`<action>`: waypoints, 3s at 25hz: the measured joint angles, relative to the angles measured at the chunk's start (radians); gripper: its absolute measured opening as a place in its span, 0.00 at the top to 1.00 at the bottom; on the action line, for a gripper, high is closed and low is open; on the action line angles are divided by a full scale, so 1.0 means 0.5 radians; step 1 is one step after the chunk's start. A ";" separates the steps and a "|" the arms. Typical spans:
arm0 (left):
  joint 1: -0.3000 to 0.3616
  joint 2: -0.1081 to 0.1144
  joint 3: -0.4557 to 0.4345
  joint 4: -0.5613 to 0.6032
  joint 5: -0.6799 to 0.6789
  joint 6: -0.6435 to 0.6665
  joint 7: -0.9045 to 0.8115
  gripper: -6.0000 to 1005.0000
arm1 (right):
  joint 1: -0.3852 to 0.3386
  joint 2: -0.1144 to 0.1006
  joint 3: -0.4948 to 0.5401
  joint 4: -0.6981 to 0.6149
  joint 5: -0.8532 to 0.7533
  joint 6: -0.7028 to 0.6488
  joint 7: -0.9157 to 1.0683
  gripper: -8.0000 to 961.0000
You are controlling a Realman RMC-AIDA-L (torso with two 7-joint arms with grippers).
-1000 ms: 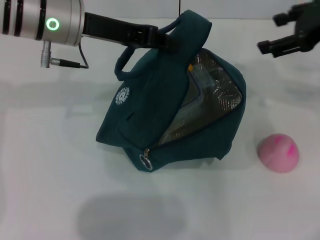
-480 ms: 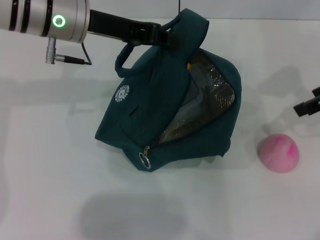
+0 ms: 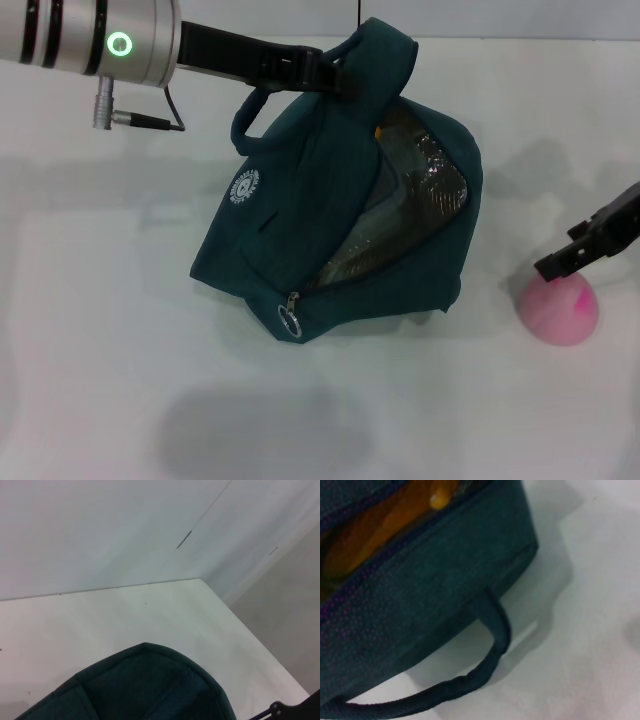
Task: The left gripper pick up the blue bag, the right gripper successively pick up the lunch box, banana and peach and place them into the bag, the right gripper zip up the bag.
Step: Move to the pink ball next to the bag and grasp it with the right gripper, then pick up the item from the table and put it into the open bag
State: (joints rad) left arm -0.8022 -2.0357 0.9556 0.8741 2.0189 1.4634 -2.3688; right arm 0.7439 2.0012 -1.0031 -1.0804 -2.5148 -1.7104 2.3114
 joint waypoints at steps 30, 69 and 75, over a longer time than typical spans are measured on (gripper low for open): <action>-0.003 -0.002 0.000 0.000 -0.006 -0.003 0.001 0.95 | 0.056 0.023 -0.303 0.179 -0.166 0.051 0.009 0.24; -0.052 0.008 -0.003 0.003 -0.079 0.075 -0.060 0.95 | 0.055 0.019 -0.040 0.746 1.261 0.292 -1.161 0.83; -0.046 0.012 -0.011 0.004 -0.080 0.065 -0.053 0.95 | 0.121 0.018 -0.091 0.760 0.965 0.351 -0.926 0.86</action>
State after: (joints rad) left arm -0.8250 -2.0295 0.9499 0.8759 1.9791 1.4957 -2.3951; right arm 0.8045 2.0104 -1.0486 -0.7003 -2.0323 -1.5349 1.8482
